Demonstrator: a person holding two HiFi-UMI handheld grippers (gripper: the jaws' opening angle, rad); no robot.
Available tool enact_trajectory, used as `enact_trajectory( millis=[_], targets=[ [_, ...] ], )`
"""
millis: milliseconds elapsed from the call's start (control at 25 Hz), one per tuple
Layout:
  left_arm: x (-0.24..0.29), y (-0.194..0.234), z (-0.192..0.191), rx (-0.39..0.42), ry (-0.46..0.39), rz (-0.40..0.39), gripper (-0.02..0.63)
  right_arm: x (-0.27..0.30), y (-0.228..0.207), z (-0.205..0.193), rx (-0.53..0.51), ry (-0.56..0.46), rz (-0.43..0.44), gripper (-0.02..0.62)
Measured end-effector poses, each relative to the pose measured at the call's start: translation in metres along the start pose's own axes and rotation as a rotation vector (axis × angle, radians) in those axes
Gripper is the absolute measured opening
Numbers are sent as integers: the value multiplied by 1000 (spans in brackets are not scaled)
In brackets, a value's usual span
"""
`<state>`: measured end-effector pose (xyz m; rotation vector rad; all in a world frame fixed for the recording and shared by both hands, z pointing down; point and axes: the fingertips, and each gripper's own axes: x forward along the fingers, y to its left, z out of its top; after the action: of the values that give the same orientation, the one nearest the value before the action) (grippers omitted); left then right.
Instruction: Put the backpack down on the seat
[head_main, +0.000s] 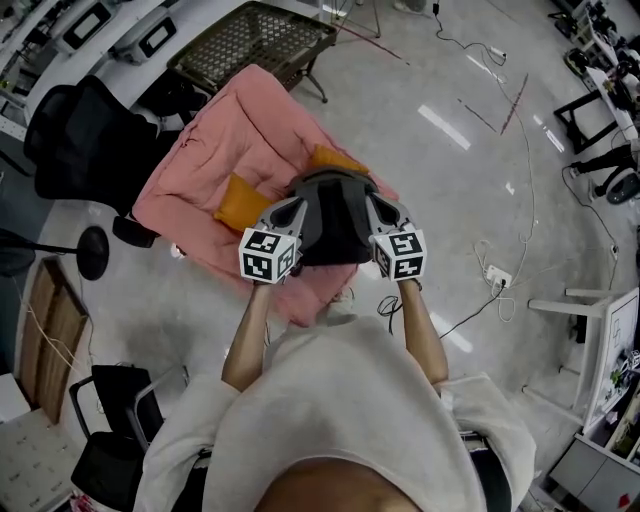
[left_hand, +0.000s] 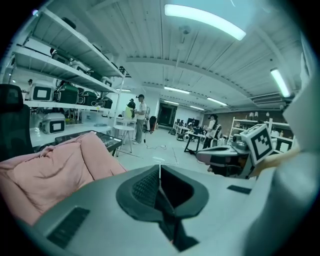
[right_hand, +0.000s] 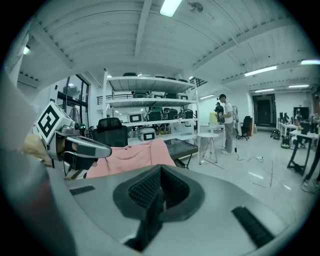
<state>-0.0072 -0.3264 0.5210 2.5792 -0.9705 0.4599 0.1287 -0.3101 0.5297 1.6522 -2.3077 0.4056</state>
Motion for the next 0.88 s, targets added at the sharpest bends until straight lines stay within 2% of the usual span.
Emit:
enact_trajectory(
  millis=[360,880],
  targets=[
    [-6,7,43,54,-67,10,17,1,3,40,-50,-77,-5,-2],
    [-13,12,75,70,-122,19,17,-2,11,68,-106,-120,-3,-2]
  ],
)
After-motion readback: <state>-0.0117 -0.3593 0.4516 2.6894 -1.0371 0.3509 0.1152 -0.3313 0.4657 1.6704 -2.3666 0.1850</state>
